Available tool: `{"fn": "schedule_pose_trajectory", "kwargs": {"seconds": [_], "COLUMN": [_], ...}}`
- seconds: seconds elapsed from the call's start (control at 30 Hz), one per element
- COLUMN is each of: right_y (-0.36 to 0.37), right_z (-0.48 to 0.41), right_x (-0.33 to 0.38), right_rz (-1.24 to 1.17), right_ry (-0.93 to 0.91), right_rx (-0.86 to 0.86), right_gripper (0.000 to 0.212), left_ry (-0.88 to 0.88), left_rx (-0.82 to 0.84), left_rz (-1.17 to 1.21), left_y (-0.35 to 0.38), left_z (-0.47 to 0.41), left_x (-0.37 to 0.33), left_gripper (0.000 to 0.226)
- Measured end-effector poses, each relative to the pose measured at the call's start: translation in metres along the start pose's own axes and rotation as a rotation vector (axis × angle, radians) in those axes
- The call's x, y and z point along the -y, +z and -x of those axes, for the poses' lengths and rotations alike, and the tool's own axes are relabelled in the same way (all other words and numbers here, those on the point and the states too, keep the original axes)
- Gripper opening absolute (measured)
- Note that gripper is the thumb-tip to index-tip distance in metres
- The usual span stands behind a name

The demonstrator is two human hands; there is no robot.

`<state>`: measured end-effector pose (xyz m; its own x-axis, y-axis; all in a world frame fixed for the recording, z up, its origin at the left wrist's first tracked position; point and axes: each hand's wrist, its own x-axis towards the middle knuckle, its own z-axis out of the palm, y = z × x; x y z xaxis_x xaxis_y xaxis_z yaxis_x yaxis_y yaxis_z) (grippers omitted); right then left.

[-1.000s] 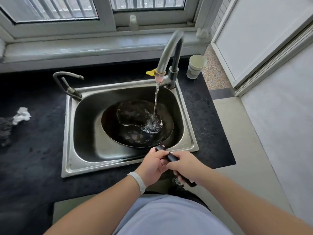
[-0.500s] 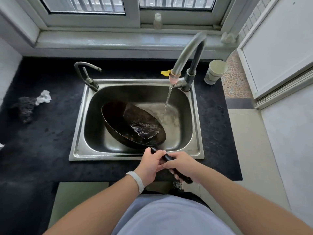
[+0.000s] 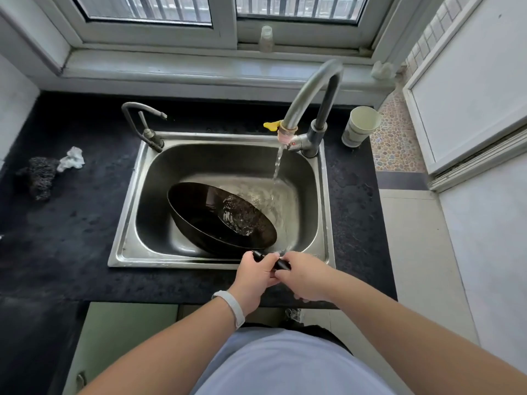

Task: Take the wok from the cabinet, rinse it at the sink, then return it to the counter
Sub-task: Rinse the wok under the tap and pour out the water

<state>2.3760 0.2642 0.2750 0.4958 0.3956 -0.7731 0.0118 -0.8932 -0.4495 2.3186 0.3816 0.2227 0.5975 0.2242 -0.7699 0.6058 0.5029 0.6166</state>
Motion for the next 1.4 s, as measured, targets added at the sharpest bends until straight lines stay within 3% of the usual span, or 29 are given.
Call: {"fn": "schedule_pose_trajectory", "kwargs": {"seconds": [0.07, 0.23, 0.53, 0.9, 1.07, 1.27, 1.4], "right_y": [0.005, 0.011, -0.016, -0.015, -0.013, -0.011, -0.013], "right_z": [0.003, 0.009, 0.004, -0.013, -0.015, -0.009, -0.005], "right_x": [0.000, -0.016, -0.035, -0.029, -0.035, -0.036, -0.038], "right_rz": [0.267, 0.246, 0.032, -0.365, -0.428, -0.503, -0.591], "right_ry": [-0.001, -0.038, -0.097, -0.062, -0.058, -0.079, -0.102], "right_rx": [-0.096, -0.299, -0.276, -0.119, -0.081, -0.080, -0.047], "right_gripper": [0.031, 0.026, 0.026, 0.018, 0.016, 0.028, 0.021], "left_ry": [0.007, 0.027, 0.081, 0.086, 0.027, -0.097, -0.056], "left_rx": [-0.011, -0.045, -0.030, -0.110, -0.145, 0.079, 0.111], "left_rz": [0.006, -0.062, -0.003, 0.081, 0.254, 0.420, 0.430], "left_y": [0.007, 0.015, 0.025, 0.010, 0.017, 0.015, 0.014], "left_z": [-0.001, -0.002, -0.001, -0.003, -0.007, -0.005, -0.002], "left_x": [0.003, 0.009, 0.009, -0.001, 0.005, -0.001, -0.007], "left_gripper": [0.020, 0.026, 0.029, 0.043, 0.050, 0.004, 0.014]}}
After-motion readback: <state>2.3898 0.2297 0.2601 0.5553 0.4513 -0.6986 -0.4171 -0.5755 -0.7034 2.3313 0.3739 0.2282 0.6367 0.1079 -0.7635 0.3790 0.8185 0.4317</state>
